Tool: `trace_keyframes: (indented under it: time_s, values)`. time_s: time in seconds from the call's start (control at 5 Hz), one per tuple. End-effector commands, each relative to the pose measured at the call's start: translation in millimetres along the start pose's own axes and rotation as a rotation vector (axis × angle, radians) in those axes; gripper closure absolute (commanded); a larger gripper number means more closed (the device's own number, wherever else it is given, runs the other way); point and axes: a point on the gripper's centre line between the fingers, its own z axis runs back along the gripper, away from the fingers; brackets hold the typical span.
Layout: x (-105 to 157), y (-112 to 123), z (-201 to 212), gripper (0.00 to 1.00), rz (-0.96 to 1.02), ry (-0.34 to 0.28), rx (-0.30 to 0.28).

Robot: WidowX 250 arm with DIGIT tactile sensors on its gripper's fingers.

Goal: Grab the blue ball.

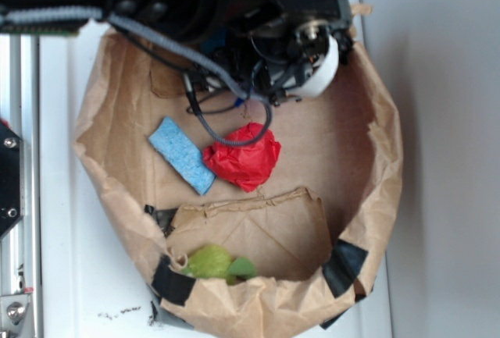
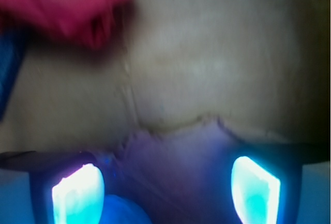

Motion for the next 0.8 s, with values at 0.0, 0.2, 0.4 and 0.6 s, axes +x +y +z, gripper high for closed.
trace_keyframes:
  time_s: [0.0, 0.2, 0.4, 0.6]
  values:
    - [-12.7, 1.2, -7.2, 0.00, -0.051, -0.021, 0.113]
    - [-14.1, -0.6, -19.6, 0.96, -0.035, -0.029, 0.168]
    - [-14.4, 1.0, -20.4, 1.00, -0.007, -0.031, 0.166]
    - [-9.1, 0.8, -18.8, 1.00, 0.001, -0.023, 0.168]
